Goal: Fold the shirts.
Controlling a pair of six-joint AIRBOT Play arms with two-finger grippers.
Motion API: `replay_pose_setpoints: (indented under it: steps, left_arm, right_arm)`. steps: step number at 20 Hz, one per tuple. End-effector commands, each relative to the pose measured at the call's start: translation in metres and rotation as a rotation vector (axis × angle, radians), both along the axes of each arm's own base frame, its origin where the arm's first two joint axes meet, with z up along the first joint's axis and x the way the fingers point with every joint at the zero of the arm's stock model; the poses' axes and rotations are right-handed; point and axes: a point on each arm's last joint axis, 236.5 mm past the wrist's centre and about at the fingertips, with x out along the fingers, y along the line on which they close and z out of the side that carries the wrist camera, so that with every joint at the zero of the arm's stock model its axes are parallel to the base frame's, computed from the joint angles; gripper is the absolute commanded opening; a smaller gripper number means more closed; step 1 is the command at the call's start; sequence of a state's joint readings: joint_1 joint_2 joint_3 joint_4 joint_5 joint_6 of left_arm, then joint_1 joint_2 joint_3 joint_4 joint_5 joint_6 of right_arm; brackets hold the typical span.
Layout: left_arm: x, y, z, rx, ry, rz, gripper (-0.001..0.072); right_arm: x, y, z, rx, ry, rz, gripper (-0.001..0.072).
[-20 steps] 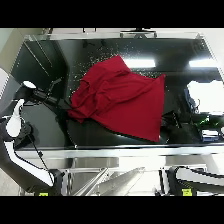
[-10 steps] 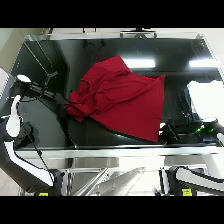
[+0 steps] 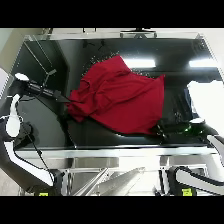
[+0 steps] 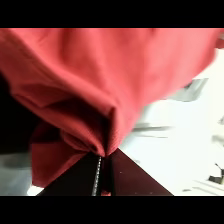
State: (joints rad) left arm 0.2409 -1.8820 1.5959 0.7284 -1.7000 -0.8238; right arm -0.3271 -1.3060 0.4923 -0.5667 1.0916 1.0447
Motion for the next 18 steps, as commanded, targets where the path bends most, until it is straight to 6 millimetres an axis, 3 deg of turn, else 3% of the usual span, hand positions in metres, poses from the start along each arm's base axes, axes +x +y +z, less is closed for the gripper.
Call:
replay_pose_setpoints:
  steps: [1, 4, 6, 7, 9, 11, 12, 14, 15, 16, 18]
  left_arm:
    - [-0.001, -0.018, 0.073, -0.243, 0.009, -0.005, 0.0023]
    - [0.003, -0.018, 0.161, -0.443, -0.167, 0.052, 0.0023]
    - [-0.009, -0.014, 0.247, -0.689, -0.359, 0.092, 0.0023]
    - [-0.021, -0.01, 0.291, -0.819, -0.449, 0.112, 0.0024]
    - [-0.058, -0.001, 0.369, -1.035, -0.61, 0.125, 0.0024]
    - [-0.112, -0.001, 0.434, -1.18, -0.762, 0.077, 0.0024]
    - [-0.144, -0.003, 0.464, -1.234, -0.841, 0.034, 0.0024]
    - [-0.197, -0.01, 0.512, -1.286, -0.984, -0.008, 0.0024]
    - [-0.212, -0.013, 0.53, -1.264, -1.05, 0.007, 0.0024]
    - [-0.221, -0.016, 0.545, -1.221, -1.106, 0.046, 0.0024]
    - [-0.215, -0.019, 0.558, -1.064, -1.192, 0.177, 0.0026]
  right_arm:
    - [0.045, 0.002, 0.086, 0.099, -0.205, 0.01, 0.0012]
    - [0.079, -0.048, 0.199, 0.002, -0.489, -0.053, 0.0012]
    - [0.087, -0.089, 0.287, -0.122, -0.708, -0.153, 0.0012]
    - [0.083, -0.098, 0.338, -0.149, -0.839, -0.198, 0.0012]
    - [0.059, -0.088, 0.441, -0.149, -1.146, -0.221, 0.0012]
    - [0.016, -0.055, 0.53, -0.103, -1.447, -0.183, 0.0012]
    - [-0.006, -0.037, 0.565, -0.077, -1.567, -0.156, 0.0013]
    - [-0.038, -0.013, 0.606, -0.093, -1.718, -0.124, 0.0013]
    - [-0.045, -0.007, 0.617, -0.132, -1.753, -0.125, 0.0012]
    - [-0.047, -0.004, 0.623, -0.176, -1.771, -0.124, 0.0013]
    - [-0.046, -0.004, 0.621, -0.239, -1.766, -0.115, 0.0013]
